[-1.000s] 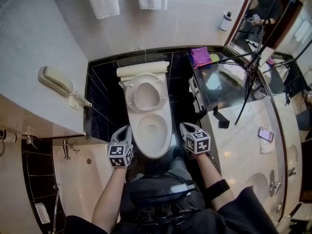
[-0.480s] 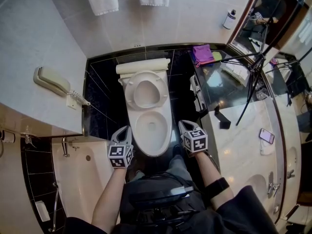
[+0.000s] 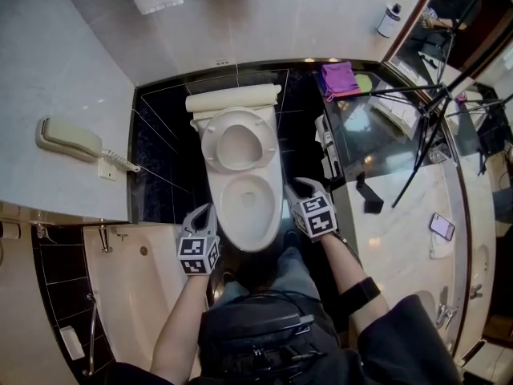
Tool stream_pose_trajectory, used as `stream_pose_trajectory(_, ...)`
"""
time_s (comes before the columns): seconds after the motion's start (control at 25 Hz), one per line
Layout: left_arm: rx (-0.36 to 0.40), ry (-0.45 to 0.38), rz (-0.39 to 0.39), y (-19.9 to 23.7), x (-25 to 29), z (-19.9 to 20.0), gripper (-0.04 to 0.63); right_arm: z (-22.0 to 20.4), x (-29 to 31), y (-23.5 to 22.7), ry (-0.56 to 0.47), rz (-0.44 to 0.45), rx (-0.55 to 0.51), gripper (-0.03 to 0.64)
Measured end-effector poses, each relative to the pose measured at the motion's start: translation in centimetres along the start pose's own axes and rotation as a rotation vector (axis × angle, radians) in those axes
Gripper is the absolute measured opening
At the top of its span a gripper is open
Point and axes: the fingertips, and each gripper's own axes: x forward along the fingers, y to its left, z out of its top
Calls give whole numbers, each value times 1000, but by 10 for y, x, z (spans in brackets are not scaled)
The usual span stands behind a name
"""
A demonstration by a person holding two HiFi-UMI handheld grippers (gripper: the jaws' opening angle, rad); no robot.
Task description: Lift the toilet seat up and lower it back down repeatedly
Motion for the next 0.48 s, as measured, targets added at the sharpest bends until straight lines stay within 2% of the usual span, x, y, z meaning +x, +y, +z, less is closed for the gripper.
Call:
stream_pose_trajectory(0.16,-9,15,20,1,21,1,0,15,32,-12,32,9,-151,166)
stream_pose_trajectory(0.32,-6,27,31,3,50,3,0,34,74,-26,50,5,-303,170)
stream_pose_trajectory(0.48,15,48,38,6,86,1,0,48,124,-42,53,-4,-405,193)
